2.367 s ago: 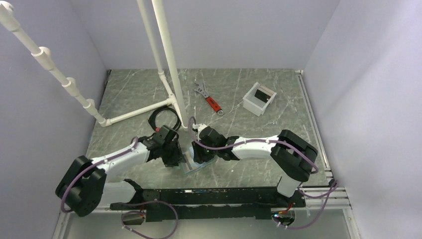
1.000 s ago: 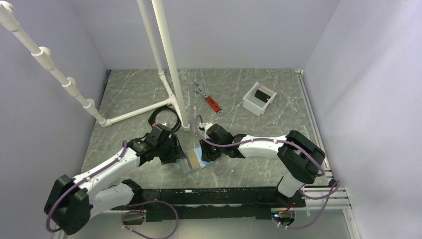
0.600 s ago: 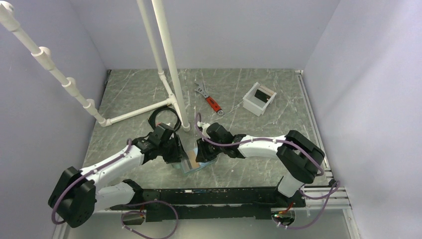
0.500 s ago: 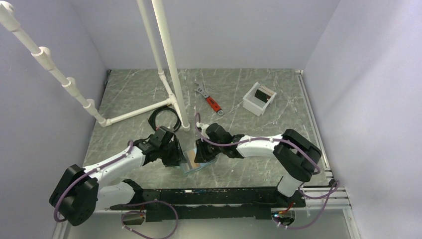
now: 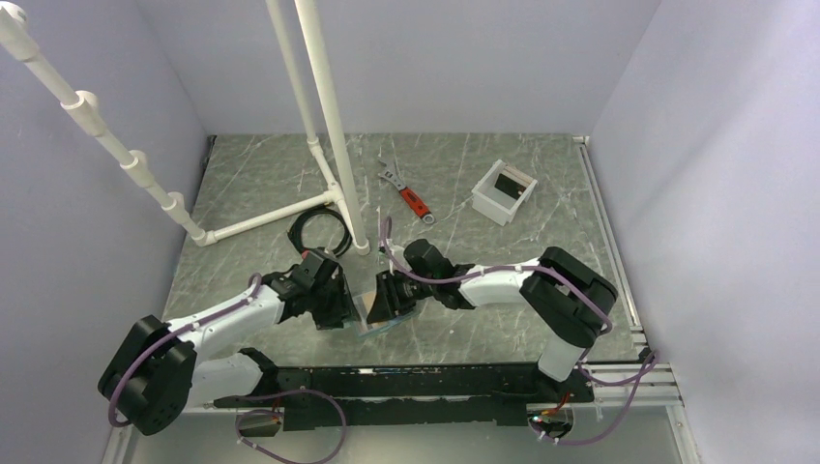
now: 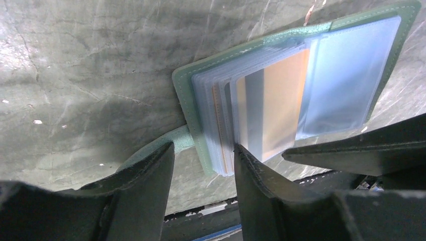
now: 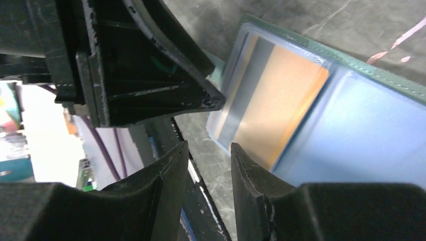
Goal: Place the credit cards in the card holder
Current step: Open the card holder at the center of the board.
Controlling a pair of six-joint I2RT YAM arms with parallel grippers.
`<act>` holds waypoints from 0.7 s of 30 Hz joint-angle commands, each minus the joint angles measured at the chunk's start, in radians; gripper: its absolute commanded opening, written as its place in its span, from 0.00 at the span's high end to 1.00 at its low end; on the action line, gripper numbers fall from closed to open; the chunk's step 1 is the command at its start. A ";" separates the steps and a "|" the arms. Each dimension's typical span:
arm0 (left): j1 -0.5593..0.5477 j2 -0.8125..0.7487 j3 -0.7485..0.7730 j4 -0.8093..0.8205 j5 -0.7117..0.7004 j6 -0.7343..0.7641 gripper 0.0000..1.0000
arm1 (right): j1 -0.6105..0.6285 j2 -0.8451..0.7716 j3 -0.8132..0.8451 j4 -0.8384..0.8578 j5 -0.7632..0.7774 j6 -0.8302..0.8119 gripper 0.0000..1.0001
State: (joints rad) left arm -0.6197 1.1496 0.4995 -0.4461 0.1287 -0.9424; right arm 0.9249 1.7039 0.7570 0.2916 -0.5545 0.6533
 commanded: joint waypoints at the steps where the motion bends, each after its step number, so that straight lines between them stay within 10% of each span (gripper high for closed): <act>1: -0.005 0.009 -0.006 -0.030 -0.053 -0.019 0.49 | -0.047 -0.011 -0.035 0.148 -0.114 0.076 0.60; 8: -0.005 0.060 -0.004 -0.072 -0.081 -0.042 0.59 | -0.118 -0.079 -0.017 -0.058 -0.025 -0.058 0.48; 21: -0.005 0.104 0.013 -0.122 -0.081 -0.046 0.64 | -0.119 0.052 0.012 0.050 -0.128 -0.032 0.43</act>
State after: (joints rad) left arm -0.6216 1.2213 0.5476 -0.4866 0.1287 -0.9905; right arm 0.8036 1.7184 0.7326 0.2710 -0.6395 0.6205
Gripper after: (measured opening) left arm 0.373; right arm 0.569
